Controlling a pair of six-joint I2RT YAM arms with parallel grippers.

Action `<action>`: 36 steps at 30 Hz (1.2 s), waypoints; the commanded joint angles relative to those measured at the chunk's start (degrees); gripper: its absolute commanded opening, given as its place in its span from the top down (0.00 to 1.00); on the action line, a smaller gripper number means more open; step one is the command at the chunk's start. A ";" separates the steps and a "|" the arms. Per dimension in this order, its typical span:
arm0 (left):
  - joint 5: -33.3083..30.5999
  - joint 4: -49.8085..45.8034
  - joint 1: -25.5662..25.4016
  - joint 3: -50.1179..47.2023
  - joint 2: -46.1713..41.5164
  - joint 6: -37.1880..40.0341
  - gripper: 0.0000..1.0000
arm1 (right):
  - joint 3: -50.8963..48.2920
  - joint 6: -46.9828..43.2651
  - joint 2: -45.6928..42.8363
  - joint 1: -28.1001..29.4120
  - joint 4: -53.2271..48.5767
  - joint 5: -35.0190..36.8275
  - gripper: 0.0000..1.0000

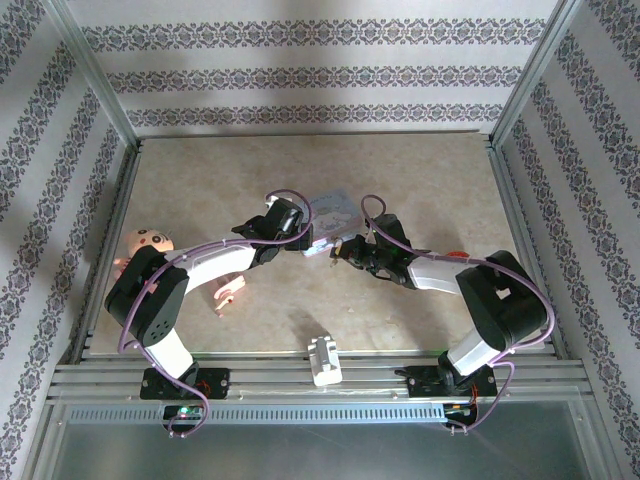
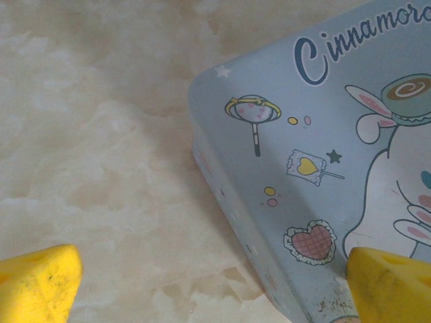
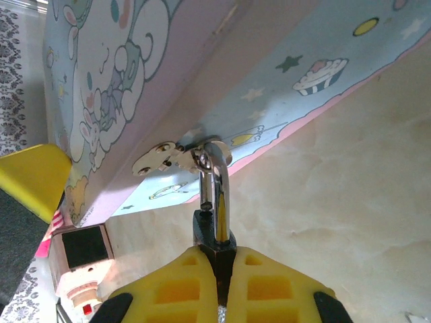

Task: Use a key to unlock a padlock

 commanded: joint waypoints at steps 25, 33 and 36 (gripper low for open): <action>2.79 -5.66 -0.22 -1.34 0.21 -1.64 0.01 | 2.95 -1.42 3.17 3.22 -3.74 20.48 1.00; 4.88 -3.96 -0.24 -4.14 -0.69 -3.64 0.01 | 0.47 5.17 5.20 4.15 6.14 25.01 1.00; 5.06 -3.55 -0.24 -4.65 -0.60 -3.55 0.01 | 0.01 6.90 5.69 4.33 9.23 24.93 1.00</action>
